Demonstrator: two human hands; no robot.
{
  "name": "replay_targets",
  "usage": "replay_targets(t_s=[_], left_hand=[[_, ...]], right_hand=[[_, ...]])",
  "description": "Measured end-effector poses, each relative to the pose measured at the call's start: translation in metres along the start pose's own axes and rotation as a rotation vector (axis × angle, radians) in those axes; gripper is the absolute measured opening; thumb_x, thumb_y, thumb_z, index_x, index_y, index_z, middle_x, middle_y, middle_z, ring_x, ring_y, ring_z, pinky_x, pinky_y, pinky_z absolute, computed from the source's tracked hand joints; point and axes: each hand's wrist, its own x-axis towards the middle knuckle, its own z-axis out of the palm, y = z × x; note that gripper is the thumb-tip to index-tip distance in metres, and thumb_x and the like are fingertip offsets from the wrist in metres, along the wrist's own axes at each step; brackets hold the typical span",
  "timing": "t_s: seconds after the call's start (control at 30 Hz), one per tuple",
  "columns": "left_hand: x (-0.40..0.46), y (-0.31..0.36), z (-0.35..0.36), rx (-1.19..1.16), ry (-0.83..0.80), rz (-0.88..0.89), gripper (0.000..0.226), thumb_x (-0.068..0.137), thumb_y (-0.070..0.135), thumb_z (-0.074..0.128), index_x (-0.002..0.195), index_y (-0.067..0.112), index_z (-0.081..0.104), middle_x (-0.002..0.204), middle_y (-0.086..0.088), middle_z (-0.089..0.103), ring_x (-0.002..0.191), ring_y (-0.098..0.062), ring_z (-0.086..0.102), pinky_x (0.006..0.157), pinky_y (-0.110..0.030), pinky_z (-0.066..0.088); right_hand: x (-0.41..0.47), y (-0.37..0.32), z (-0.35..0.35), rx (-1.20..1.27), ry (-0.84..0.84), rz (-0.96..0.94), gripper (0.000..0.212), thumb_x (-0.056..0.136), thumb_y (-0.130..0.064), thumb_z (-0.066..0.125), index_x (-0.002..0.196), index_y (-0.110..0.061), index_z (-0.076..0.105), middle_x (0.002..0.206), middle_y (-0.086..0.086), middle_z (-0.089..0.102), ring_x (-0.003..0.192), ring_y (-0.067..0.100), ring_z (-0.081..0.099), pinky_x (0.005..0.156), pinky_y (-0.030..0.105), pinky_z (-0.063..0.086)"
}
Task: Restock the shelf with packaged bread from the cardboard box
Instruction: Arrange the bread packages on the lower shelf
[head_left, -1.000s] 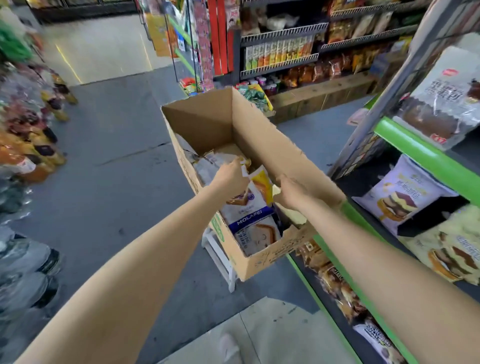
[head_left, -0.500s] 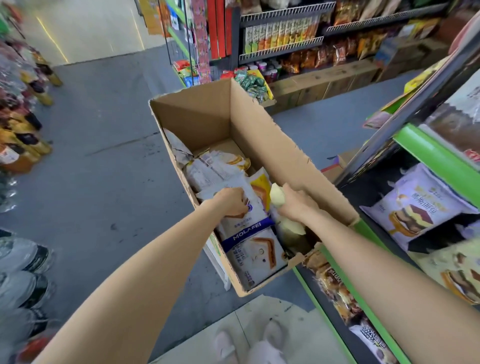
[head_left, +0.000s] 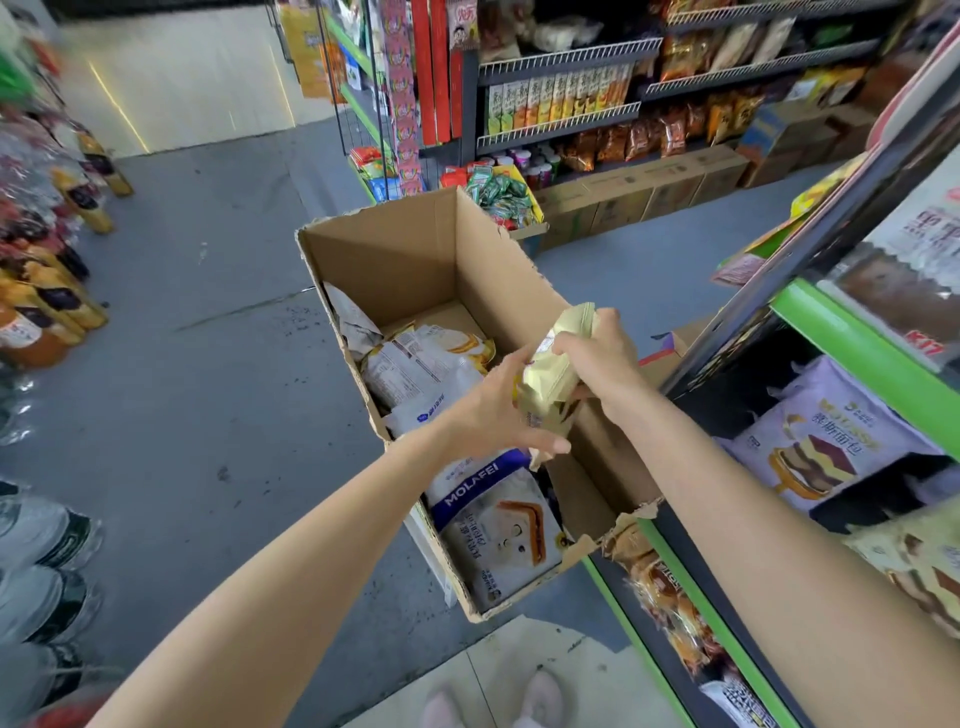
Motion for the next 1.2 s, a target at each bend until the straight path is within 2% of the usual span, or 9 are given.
replay_targets(t_s=[0.17, 0.33, 0.43, 0.6, 0.8, 0.9, 0.97, 1.03, 1.2], left_hand=[[0.014, 0.010, 0.001, -0.234, 0.364, 0.017, 0.065, 0.068, 0.026, 0.075, 0.123, 0.011, 0.043, 0.113, -0.007, 0.062, 0.104, -0.021, 0.061, 0.090, -0.038, 0.052], [0.002, 0.010, -0.011, -0.821, 0.291, -0.062, 0.016, 0.091, 0.017, 0.057, 0.107, 0.013, 0.058, 0.098, -0.005, 0.070, 0.084, -0.018, 0.068, 0.068, -0.028, 0.058], [0.001, 0.021, -0.008, -0.926, 0.224, -0.066, 0.025, 0.092, 0.028, 0.057, 0.108, 0.010, 0.061, 0.096, -0.008, 0.073, 0.084, -0.022, 0.070, 0.076, -0.035, 0.059], [0.000, 0.067, 0.011, -0.669, 0.332, -0.055, 0.032, 0.089, 0.045, 0.059, 0.102, 0.017, 0.056, 0.095, -0.003, 0.069, 0.084, -0.017, 0.068, 0.081, -0.035, 0.057], [-0.007, 0.115, 0.064, -0.361, 0.176, -0.067, 0.060, 0.082, 0.050, 0.064, 0.127, 0.017, 0.043, 0.114, -0.007, 0.065, 0.097, -0.022, 0.066, 0.083, -0.035, 0.055], [-0.014, 0.133, 0.108, -0.066, 0.525, 0.114, 0.093, 0.068, 0.057, 0.068, 0.142, 0.024, 0.023, 0.142, -0.009, 0.040, 0.130, -0.028, 0.043, 0.109, -0.044, 0.036], [-0.029, 0.153, 0.139, 0.311, 0.719, 0.303, 0.102, 0.070, 0.054, 0.069, 0.149, 0.025, 0.012, 0.154, -0.004, 0.019, 0.143, -0.024, 0.019, 0.116, -0.039, 0.016], [-0.039, 0.169, 0.171, 0.470, 0.580, 0.387, 0.097, 0.073, 0.053, 0.067, 0.150, 0.026, 0.014, 0.153, -0.002, 0.024, 0.143, -0.023, 0.022, 0.116, -0.039, 0.017], [-0.052, 0.192, 0.232, 0.286, -0.068, 0.137, 0.075, 0.074, 0.056, 0.070, 0.135, 0.019, 0.046, 0.124, -0.007, 0.058, 0.112, -0.023, 0.055, 0.084, -0.026, 0.041]], right_hand=[[-0.013, -0.016, -0.020, 0.609, -0.169, 0.056, 0.010, 0.093, -0.017, 0.056, 0.089, -0.012, 0.048, 0.084, 0.011, 0.057, 0.073, 0.020, 0.063, 0.058, 0.029, 0.060], [-0.018, 0.008, -0.039, 0.037, -0.124, -0.160, 0.044, 0.086, -0.042, 0.062, 0.123, -0.022, 0.050, 0.110, 0.000, 0.058, 0.098, 0.015, 0.060, 0.087, 0.036, 0.052], [-0.035, 0.021, -0.044, 0.249, -0.243, -0.010, 0.033, 0.086, -0.045, 0.061, 0.112, -0.024, 0.057, 0.108, -0.001, 0.068, 0.096, 0.016, 0.067, 0.091, 0.041, 0.053], [-0.058, 0.038, -0.060, 0.476, -0.054, -0.075, 0.013, 0.092, -0.033, 0.056, 0.094, -0.021, 0.062, 0.091, 0.000, 0.072, 0.076, 0.010, 0.070, 0.075, 0.033, 0.057], [-0.096, 0.081, -0.118, 0.466, 0.096, -0.038, 0.028, 0.091, -0.046, 0.054, 0.103, -0.023, 0.064, 0.097, 0.000, 0.071, 0.088, 0.016, 0.068, 0.077, 0.029, 0.058], [-0.122, 0.113, -0.158, 0.282, 0.057, -0.100, 0.021, 0.088, -0.042, 0.060, 0.100, -0.025, 0.066, 0.100, -0.005, 0.070, 0.098, 0.016, 0.065, 0.087, 0.022, 0.053], [-0.146, 0.131, -0.184, 0.105, 0.022, -0.151, 0.016, 0.088, -0.034, 0.063, 0.101, -0.024, 0.065, 0.094, -0.013, 0.063, 0.095, 0.008, 0.057, 0.069, 0.010, 0.044], [-0.167, 0.151, -0.211, -0.094, 0.043, -0.167, 0.037, 0.086, -0.035, 0.064, 0.120, -0.019, 0.061, 0.102, -0.009, 0.060, 0.099, 0.008, 0.053, 0.072, 0.018, 0.038], [-0.208, 0.211, -0.259, -0.376, 0.096, -0.091, 0.063, 0.074, -0.059, 0.065, 0.130, -0.030, 0.054, 0.125, 0.000, 0.063, 0.117, 0.023, 0.056, 0.096, 0.042, 0.046]])
